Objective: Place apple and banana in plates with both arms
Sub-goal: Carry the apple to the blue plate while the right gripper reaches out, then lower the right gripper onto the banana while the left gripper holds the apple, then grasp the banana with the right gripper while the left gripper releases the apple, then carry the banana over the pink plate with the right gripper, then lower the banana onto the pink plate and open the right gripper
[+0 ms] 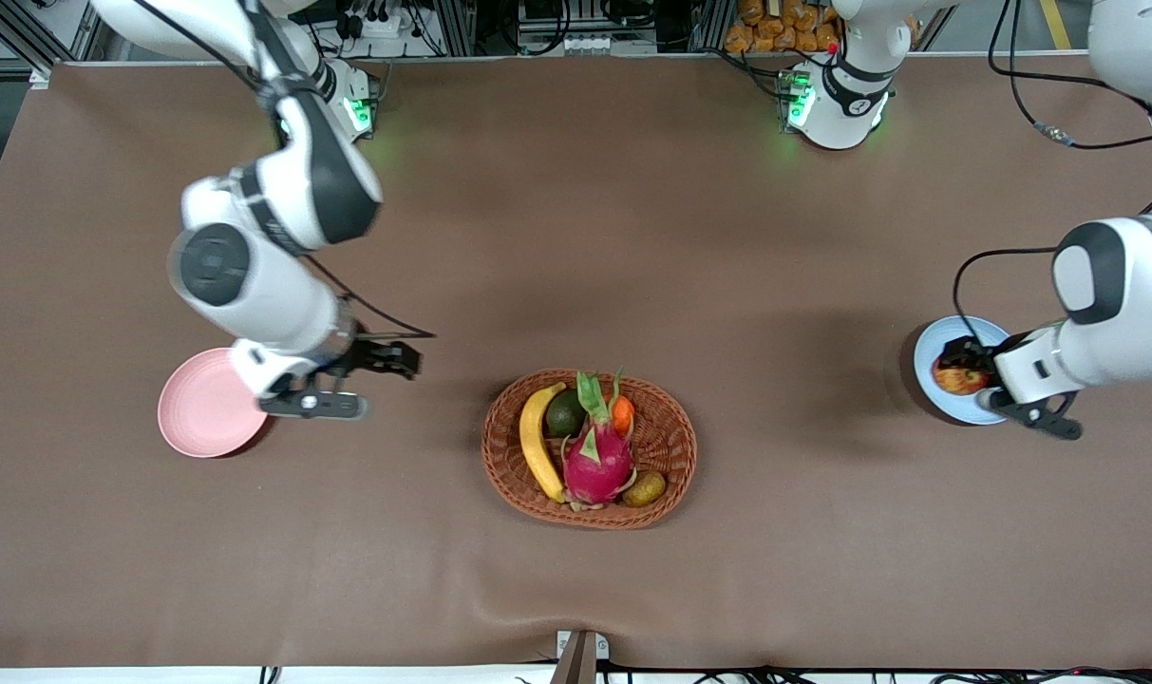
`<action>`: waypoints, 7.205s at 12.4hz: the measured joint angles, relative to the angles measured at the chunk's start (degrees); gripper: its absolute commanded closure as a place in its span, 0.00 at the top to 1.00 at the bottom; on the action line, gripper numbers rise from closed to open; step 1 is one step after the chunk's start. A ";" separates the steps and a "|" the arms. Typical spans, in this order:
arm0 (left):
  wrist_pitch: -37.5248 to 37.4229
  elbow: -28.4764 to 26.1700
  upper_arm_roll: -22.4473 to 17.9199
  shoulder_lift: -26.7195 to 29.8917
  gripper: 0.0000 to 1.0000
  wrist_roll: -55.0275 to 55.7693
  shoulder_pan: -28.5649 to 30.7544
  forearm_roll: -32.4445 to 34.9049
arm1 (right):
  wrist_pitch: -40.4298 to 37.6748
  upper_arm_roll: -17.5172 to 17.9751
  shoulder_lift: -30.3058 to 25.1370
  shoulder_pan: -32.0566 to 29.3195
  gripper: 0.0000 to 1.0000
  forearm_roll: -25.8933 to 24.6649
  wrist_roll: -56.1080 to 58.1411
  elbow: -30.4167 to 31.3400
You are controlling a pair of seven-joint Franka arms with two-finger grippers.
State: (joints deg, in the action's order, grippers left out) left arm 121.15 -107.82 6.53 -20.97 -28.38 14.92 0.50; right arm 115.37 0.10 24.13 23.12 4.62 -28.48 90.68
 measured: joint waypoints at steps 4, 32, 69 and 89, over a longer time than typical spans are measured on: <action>11.37 -7.97 0.02 0.45 0.32 -3.43 5.88 0.74 | 6.65 -0.03 7.84 4.15 1.00 0.01 -3.11 -3.69; 16.72 -7.88 0.97 -0.74 1.00 -6.76 9.50 2.43 | 18.73 -0.28 28.52 10.81 0.67 -1.95 -14.74 -18.10; -42.95 18.84 -13.81 25.79 1.00 16.99 -17.82 -2.53 | -5.33 -1.63 0.59 -28.29 0.09 -4.47 19.36 8.05; -37.63 17.63 -8.46 24.93 1.00 27.43 -17.39 0.71 | -8.91 -0.42 -12.11 -22.22 1.00 -4.24 25.81 7.76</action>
State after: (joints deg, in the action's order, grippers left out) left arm 83.52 -90.20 -1.93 3.97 -0.95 -2.47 1.21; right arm 106.46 -0.32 12.01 0.90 0.38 -2.67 98.44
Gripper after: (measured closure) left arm 0.000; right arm 0.000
